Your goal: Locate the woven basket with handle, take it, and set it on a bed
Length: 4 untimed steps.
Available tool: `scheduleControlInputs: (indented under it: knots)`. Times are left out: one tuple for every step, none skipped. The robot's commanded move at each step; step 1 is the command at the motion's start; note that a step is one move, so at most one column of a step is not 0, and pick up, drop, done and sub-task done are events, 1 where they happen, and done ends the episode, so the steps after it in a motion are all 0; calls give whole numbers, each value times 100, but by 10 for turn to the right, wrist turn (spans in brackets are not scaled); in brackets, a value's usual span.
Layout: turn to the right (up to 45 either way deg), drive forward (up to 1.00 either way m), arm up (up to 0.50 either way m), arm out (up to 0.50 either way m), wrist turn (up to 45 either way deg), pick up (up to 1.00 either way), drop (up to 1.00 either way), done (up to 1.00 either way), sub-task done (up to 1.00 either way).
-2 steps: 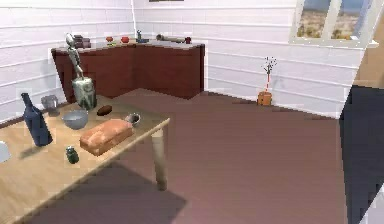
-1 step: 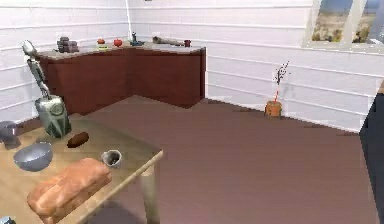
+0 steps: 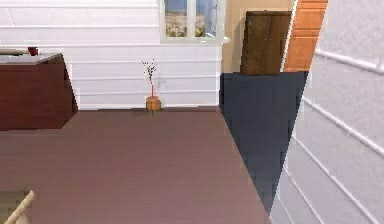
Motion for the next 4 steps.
scheduleControlInputs:
  knots:
    - [0, 100, 0, 0, 0, 0, 0, 0, 0]
    - [90, 0, 0, 0, 0, 0, 0, 0, 0]
    - [0, 35, 0, 0, 0, 0, 0, 0, 0]
    - [300, 0, 0, 0, 0, 0, 0, 0, 0]
